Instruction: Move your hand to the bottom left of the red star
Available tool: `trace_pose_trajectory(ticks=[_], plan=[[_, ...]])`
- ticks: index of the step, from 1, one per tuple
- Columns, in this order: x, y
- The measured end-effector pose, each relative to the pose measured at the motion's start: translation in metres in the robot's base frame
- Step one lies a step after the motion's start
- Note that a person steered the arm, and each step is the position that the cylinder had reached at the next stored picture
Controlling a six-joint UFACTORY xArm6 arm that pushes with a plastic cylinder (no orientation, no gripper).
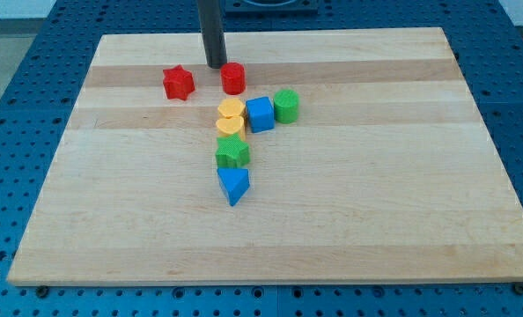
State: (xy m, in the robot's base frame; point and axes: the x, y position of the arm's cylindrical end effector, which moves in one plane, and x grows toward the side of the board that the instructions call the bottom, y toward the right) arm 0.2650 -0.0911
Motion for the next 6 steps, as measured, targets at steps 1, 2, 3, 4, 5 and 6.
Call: trace_pose_trajectory(ticks=[1, 2, 3, 4, 5, 6], plan=[[0.006, -0.005], [0.006, -0.033], [0.011, -0.084], [0.059, -0.094], [0.145, -0.094], [0.145, -0.094]])
